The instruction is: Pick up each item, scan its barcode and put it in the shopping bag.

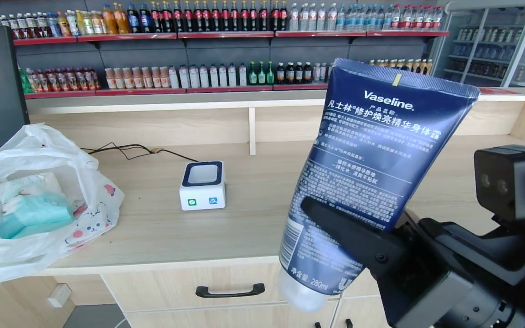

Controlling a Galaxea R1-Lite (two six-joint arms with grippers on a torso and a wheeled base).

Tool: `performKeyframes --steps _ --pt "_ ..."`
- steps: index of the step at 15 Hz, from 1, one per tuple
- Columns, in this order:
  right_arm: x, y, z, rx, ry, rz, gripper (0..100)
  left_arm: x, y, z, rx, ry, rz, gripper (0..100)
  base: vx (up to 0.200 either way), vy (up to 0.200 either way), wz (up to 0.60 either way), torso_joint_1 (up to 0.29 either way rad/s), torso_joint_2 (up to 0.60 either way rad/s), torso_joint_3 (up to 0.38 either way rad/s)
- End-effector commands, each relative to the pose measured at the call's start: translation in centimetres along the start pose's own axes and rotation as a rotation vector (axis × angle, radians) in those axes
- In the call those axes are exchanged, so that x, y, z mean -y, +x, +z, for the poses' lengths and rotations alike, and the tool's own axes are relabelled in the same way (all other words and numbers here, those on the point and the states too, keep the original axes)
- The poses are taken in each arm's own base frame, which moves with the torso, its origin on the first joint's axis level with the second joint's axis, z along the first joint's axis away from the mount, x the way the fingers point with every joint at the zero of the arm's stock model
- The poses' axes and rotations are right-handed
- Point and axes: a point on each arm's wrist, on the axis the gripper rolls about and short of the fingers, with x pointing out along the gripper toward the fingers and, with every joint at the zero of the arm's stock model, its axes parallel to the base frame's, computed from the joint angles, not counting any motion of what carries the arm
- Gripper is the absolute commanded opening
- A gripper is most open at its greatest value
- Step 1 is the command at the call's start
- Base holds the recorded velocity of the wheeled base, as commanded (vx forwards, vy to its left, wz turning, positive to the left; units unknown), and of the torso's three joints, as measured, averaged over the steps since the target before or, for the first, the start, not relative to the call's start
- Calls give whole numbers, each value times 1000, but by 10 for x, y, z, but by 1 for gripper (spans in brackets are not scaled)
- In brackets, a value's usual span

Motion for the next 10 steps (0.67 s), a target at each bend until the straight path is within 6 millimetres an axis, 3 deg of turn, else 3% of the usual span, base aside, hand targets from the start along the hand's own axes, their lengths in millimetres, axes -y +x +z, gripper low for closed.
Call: performKeyframes --steps 1,7,10 --pt "-9 -3 8 28 5 33 0 0 0 0 -2 -1 1 100 0 0 0 0 0 0" --pt "-15 -2 23 88 37 60 0 0 0 0 -2 -1 1 100 0 0 0 0 0 0" --pt "-17 9 32 135 60 85 0 0 0 0 -2 -1 1 100 0 0 0 0 0 0"
